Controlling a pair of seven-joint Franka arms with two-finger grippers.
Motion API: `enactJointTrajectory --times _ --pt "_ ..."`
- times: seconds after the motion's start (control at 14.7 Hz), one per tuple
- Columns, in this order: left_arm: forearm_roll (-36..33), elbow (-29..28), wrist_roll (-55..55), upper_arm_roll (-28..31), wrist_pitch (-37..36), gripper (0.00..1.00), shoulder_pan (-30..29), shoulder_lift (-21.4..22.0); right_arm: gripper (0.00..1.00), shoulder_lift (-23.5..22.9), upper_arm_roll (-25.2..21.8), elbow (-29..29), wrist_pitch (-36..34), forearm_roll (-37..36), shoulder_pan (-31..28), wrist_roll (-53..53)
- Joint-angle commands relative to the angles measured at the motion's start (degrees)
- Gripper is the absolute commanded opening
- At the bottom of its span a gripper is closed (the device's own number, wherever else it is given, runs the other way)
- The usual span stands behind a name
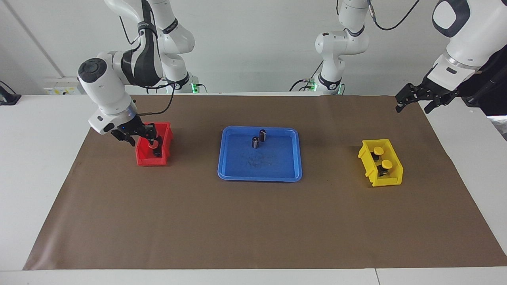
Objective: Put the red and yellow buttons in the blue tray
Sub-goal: 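Reach the right gripper down to the red holder's buttons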
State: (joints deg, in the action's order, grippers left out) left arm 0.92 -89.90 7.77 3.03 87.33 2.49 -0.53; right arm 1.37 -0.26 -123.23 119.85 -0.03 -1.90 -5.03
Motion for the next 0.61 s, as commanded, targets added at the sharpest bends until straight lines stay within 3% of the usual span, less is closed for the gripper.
enactJointTrajectory --times 0.0,0.2,0.55 --pt "-2.5 -5.5 0.5 0.0 4.4 1.00 -0.2 3.1 0.66 1.2 0.3 -3.9 3.3 0.5 -0.5 -0.9" --pt "-2.5 -8.9 0.5 0.0 7.4 1.00 -0.3 4.6 0.65 0.4 0.3 -5.1 4.9 2.0 -0.5 -1.0" --pt "-2.5 -9.3 0.5 0.0 7.3 1.00 -1.0 4.7 0.65 0.8 0.3 -8.6 8.5 2.0 0.1 -2.0"
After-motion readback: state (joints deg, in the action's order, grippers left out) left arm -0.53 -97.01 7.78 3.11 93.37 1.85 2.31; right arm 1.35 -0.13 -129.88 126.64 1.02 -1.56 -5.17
